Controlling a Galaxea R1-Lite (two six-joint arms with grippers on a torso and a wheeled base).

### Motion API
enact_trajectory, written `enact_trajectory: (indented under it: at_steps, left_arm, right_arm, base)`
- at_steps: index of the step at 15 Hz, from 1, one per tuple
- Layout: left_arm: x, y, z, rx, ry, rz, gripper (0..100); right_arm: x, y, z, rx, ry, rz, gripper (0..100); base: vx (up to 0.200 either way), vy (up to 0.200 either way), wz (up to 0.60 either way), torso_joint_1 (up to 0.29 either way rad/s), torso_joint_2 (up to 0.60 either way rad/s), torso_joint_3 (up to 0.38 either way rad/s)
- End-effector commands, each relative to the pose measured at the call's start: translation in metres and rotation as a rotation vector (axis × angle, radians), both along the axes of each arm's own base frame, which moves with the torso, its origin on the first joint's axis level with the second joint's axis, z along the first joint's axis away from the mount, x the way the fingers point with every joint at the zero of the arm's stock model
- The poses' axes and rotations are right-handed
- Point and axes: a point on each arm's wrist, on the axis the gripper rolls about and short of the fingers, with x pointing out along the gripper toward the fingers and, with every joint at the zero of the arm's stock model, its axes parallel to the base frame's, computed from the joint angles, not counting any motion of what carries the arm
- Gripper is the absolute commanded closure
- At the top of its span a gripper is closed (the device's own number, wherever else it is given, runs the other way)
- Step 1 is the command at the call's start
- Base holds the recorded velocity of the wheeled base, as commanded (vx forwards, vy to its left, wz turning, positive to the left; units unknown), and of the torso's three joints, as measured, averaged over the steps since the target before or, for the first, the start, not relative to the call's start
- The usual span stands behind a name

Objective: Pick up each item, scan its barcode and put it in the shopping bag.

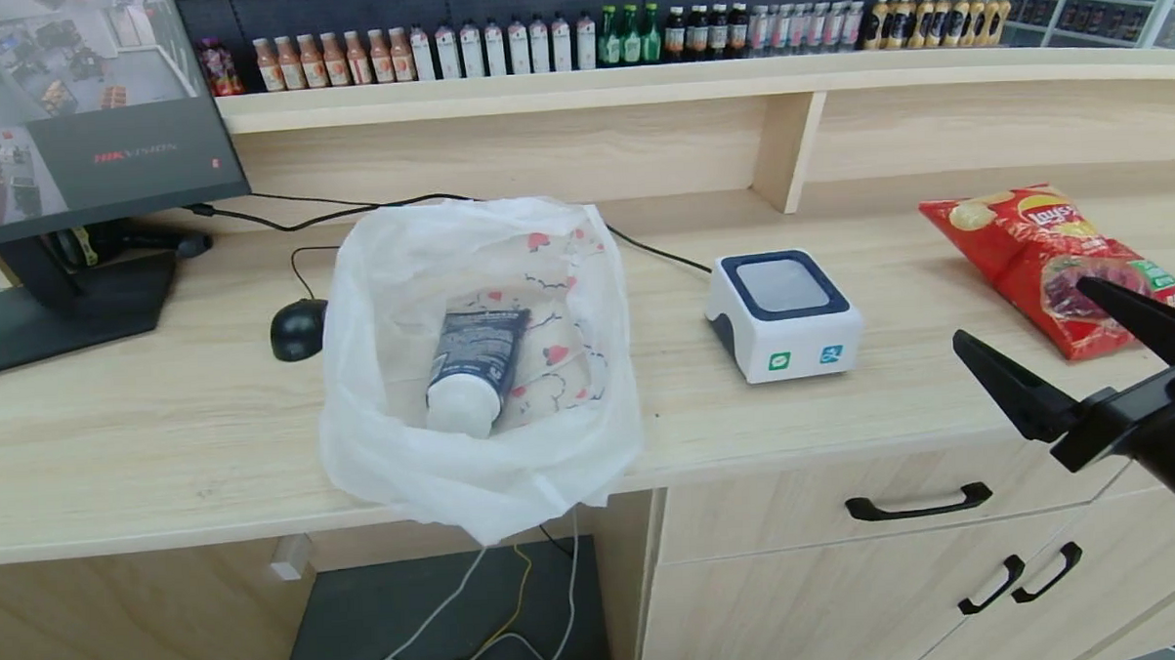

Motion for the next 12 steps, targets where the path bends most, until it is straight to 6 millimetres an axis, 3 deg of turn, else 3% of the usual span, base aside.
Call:
enact_trajectory:
  at_steps: [1, 12]
  left_arm:
    - [0.0000, 0.0000, 0.0000, 0.000, 0.000, 0.002, 0]
    - [0.0000, 0.0000, 0.0000, -0.002, 0.000, 0.000, 0]
  right_arm:
    - [-0.0005, 0.0004, -0.0008, -0.001, 0.003, 0.003, 0]
    - [-0.0073, 0.0000, -0.0065, -0.006, 0.023, 0.012, 0]
  base:
    - [0.000, -0.200, 0.00, 0.007, 0.00, -0.007]
    - [0.000, -0.200, 0.00, 0.006, 0.00, 0.002]
